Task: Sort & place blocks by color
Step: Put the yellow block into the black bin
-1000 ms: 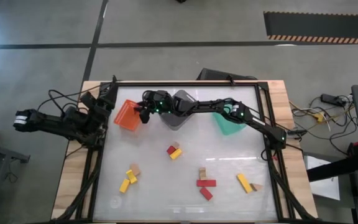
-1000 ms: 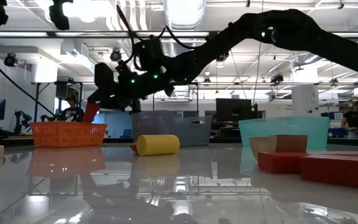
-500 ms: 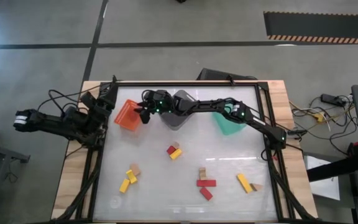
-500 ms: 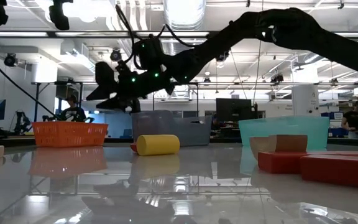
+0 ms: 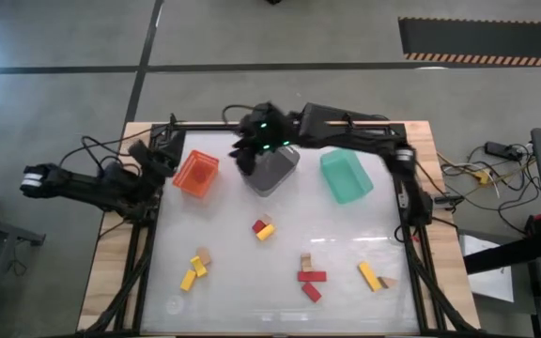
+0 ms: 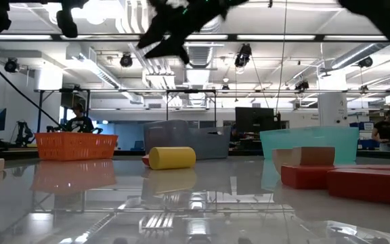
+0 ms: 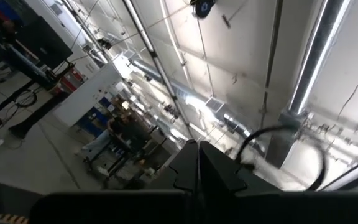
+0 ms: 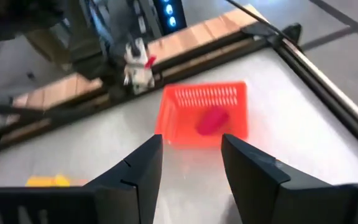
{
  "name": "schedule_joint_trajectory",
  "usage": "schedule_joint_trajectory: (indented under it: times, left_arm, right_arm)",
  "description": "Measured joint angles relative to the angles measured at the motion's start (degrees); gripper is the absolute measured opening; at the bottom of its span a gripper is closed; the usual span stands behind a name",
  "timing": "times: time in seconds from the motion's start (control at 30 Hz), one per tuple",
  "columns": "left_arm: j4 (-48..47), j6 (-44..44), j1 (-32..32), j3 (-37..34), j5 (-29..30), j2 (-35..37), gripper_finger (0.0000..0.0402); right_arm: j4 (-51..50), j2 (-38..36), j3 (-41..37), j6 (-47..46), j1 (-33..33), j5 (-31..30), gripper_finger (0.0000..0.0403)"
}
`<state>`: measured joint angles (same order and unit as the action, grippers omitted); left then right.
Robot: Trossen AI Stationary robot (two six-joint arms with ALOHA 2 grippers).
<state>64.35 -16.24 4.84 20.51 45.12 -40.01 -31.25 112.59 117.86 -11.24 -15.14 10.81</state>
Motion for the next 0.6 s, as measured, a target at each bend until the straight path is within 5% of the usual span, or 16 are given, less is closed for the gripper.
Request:
schedule_joint_trajectory:
  times: [0.23,0.6]
  left_arm:
    - [-6.7,-9.9,0.0,1.1,0.0,-5.7,0.0]
    - [-18.3,-27.7,0.5,5.5,-9.0,-14.2,0.0]
  right_arm:
    - [-14.0,-12.6,-0.7,2.4,0.5,-1.0,0.0142]
    - [-16.3,-28.9,-11.6,2.2,9.8,-10.9,0.0128]
